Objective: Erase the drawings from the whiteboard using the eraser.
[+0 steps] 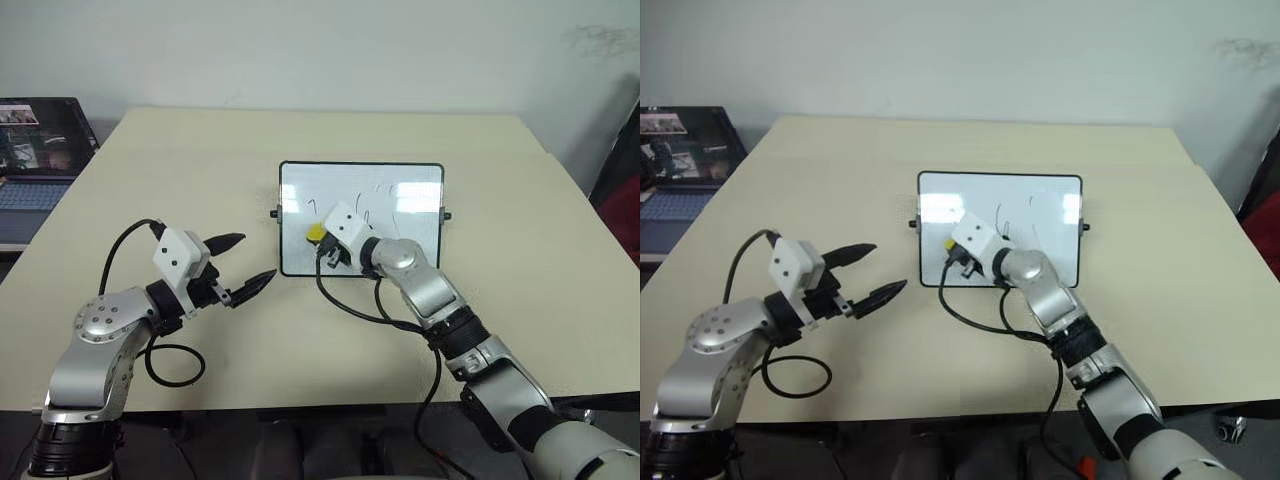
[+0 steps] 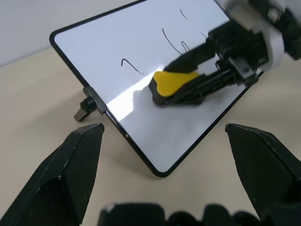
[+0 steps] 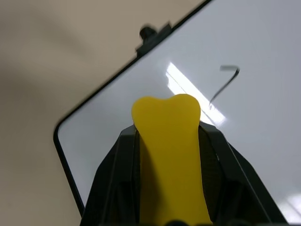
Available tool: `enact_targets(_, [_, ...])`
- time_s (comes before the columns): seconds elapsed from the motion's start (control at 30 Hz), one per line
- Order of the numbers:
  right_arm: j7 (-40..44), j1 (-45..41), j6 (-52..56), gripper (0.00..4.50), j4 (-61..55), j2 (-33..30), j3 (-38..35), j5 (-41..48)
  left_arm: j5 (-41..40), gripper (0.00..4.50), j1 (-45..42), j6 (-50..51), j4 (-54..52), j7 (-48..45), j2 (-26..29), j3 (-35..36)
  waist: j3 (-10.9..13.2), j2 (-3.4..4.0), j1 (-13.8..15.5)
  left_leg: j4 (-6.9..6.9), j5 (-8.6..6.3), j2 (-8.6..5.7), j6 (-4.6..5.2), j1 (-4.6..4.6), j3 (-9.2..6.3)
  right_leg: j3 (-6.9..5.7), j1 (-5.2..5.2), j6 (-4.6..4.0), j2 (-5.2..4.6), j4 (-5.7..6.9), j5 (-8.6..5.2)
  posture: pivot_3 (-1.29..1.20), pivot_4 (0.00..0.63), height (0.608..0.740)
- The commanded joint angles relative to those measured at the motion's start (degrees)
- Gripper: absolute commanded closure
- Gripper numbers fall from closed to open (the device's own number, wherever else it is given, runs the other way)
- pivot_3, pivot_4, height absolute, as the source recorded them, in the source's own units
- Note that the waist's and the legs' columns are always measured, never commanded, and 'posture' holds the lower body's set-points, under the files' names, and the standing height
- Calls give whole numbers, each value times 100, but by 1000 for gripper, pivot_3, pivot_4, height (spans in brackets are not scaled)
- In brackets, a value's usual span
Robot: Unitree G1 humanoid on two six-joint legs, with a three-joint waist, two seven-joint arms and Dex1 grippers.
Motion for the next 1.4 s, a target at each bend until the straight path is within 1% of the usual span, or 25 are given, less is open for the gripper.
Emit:
enact_targets(0.03, [-134,-657,91,3213,-444,228,-349,204,-18,0,-88,-87,-55,-21,-1,3,1,1,-9,1,0,-1,-2,-44,-1,-1,-44,0,7,3,0,0,150,740])
enact_targets(0.07, [-195,-744,68,3213,-386,249,-372,187,-21,0,-81,-83,-64,-22,-1,4,0,1,-9,4,3,-6,-10,-81,5,3,-89,-1,21,4,1,0,150,740])
enact_targets(0.1, [-279,-833,-6,3213,-264,269,-398,149,-25,0,-76,-80,-72,-25,2,2,0,0,-4,2,0,-7,-17,-88,4,2,-95,-2,25,-3,1,0,150,740])
enact_targets(0.17, [-490,-1080,-330,3213,359,270,-379,-34,-33,0,-74,-76,-79,-31,6,-10,0,0,1,-13,-11,0,-34,-87,2,-4,-95,-2,27,-19,-1,0,150,740])
enact_targets(0.3, [-727,-1369,-917,3213,1475,329,-334,-193,-32,0,-73,-81,-88,-46,11,-38,0,0,-8,-31,-15,-3,-35,-86,16,9,-94,-3,25,-47,-3,0,150,740])
enact_targets(0.4, [-784,-1393,-1230,3213,2048,369,-252,-304,-34,0,-79,-76,-95,-55,17,-48,1,0,-28,-25,-15,-5,-34,-83,26,17,-94,-3,24,-41,-3,0,150,740])
enact_targets(0.5, [-709,-1173,-1291,3213,2263,376,-166,-395,-43,0,-57,-78,-117,-78,24,-47,1,0,-72,-22,-15,-5,-34,-66,23,17,-89,-3,24,-17,-3,0,150,740])
enact_targets(0.63, [-463,-829,-1189,3213,2347,269,89,-585,-50,0,-83,-68,-107,-106,27,-56,0,0,-100,-11,-12,-5,-31,-54,10,9,-72,-6,25,-6,-1,0,150,740])
enact_targets(0.73, [-324,-674,-1099,3213,2315,205,261,-713,-44,0,-144,-59,-77,-127,12,-79,-1,-1,-101,-4,-12,-7,-31,-27,5,6,-45,-6,25,-7,-1,0,150,740])
enact_targets(0.87, [-197,-601,-1009,3213,2261,191,280,-705,-24,0,-192,-70,-39,-139,-7,-104,-1,-2,-101,-4,-10,-7,-26,34,2,4,-6,-7,24,-9,-1,0,150,740])
enact_targets(0.93, [-149,-622,-1000,3213,2032,182,231,-662,-13,0,-213,-77,-14,-142,-13,-118,-1,-2,-101,-4,-6,-7,-21,37,1,4,-4,-8,24,-9,0,0,150,740])
enact_targets(1.1, [-97,-902,-723,3213,895,174,-49,-469,1,0,-226,-97,10,-127,-34,-142,4,2,-91,-5,-5,-4,-19,19,1,4,-13,-8,22,-10,1,0,150,740])
enact_targets(1.13, [-143,-1020,-697,3213,734,136,-91,-502,2,0,-232,-94,9,-122,-34,-148,5,3,-90,-5,-5,-4,-20,-2,1,5,-12,-8,22,-8,1,0,150,740])
enact_targets(1.17, [-210,-1131,-689,3213,653,103,-133,-547,1,0,-234,-91,9,-116,-34,-155,5,3,-91,-5,-4,-2,-20,-28,0,3,-32,-8,22,-7,2,0,150,740])
enact_targets(1.23, [-332,-1318,-697,3213,666,51,-202,-594,0,0,-240,-90,12,-107,-39,-172,5,3,-89,-4,-4,-3,-21,-66,2,2,-75,-8,23,-6,3,0,150,740])
enact_targets(1.3, [-418,-1483,-762,3213,871,25,-205,-643,-2,0,-238,-94,18,-110,-41,-186,5,3,-93,-7,-5,-5,-22,-73,7,4,-86,-8,24,-12,2,0,150,740])
enact_targets(1.4, [-578,-1690,-992,3213,1617,119,-168,-683,5,0,-265,-100,36,-116,-56,-220,4,2,-109,-25,-7,-5,-24,-72,15,9,-90,-9,25,-25,1,0,150,740])
